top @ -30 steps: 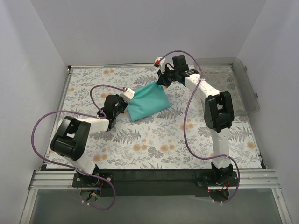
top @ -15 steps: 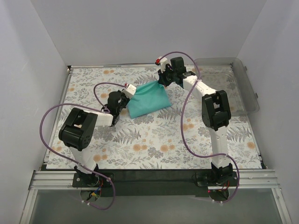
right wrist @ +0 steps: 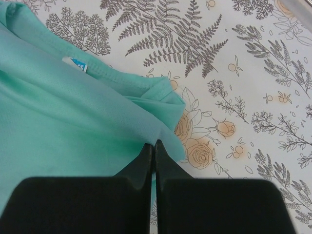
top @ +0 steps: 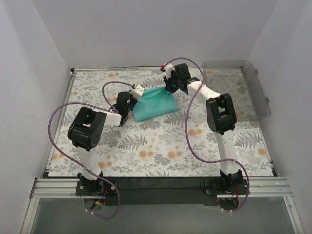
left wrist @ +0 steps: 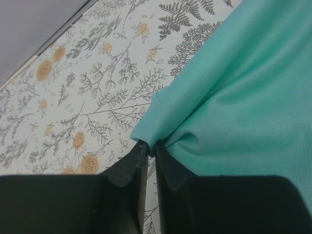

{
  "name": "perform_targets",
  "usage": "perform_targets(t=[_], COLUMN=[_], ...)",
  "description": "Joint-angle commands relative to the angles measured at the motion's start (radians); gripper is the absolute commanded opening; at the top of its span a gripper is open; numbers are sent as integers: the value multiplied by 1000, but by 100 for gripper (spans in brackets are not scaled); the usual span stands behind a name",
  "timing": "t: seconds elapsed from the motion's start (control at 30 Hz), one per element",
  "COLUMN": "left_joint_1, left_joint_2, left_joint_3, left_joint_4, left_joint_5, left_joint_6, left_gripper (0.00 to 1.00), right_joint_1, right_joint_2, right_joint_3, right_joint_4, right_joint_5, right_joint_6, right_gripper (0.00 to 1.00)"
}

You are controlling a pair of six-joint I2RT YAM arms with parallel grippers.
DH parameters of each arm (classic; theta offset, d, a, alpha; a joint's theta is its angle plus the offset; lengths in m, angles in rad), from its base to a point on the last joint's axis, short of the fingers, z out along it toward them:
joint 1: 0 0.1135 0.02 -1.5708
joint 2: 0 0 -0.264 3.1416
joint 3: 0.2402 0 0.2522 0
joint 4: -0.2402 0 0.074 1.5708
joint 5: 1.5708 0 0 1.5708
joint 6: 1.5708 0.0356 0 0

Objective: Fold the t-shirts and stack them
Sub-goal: Fold the tshirt

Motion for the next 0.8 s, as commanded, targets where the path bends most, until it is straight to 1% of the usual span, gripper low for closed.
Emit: perform_targets(t=[0.0,0.07,0.1,0.13,0.17,0.2,0.3,0.33,0.4,0.43,0.47,0.5,0.57,0.6,0.63,0.67,0.7,0.73,0.77], left_joint_1=[9,9,9,9,9,11,11,11,12,14,17,18,24,24,24,27,27,30,35], left_joint_2=[19,35,45,44,39,27,-8,-19,-49,-77,-92,-106,-144,-155,-169,-187,-200,-209,-217], left_joint_3=[81,115,129,150,160,169,253,273,307,313,331,341,367,391,398,404,410,405,401], left_joint_4=[-76,-119,-158,-169,-175,-198,-282,-300,-325,-334,-351,-401,-478,-561,-592,-622,-688,-705,-719], left_joint_5=[-32,-26,-27,-33,-40,-46,-93,-101,-119,-130,-127,-118,-78,-26,9,40,122,182,233], left_joint_6=[-33,-50,-64,-87,-104,-119,-182,-190,-205,-219,-228,-260,-306,-353,-380,-398,-426,-440,-452], left_gripper=[15,30,47,57,61,72,75,75,75,78,79,79,80,80,80,80,80,80,80], right_joint_1=[6,8,9,8,9,9,9,8,6,5,6,5,-7,-14,-20,-27,-29,-29,-34], right_joint_2=[3,4,4,4,-3,-9,-37,-45,-69,-80,-95,-105,-141,-157,-177,-207,-213,-215,-204], right_joint_3=[54,57,59,66,66,65,69,71,76,73,70,57,34,-14,-44,-74,-104,-108,-105], right_joint_4=[33,33,33,33,32,35,50,61,69,76,81,81,80,76,81,86,86,83,73], right_joint_5=[74,99,133,151,161,180,249,263,288,288,285,245,166,0,-86,-164,-259,-310,-357], right_joint_6=[31,47,59,73,91,97,140,149,163,165,159,156,134,104,47,24,10,1,-10], right_gripper=[1,11,15,26,33,38,50,57,58,58,58,57,52,50,44,42,40,36,35])
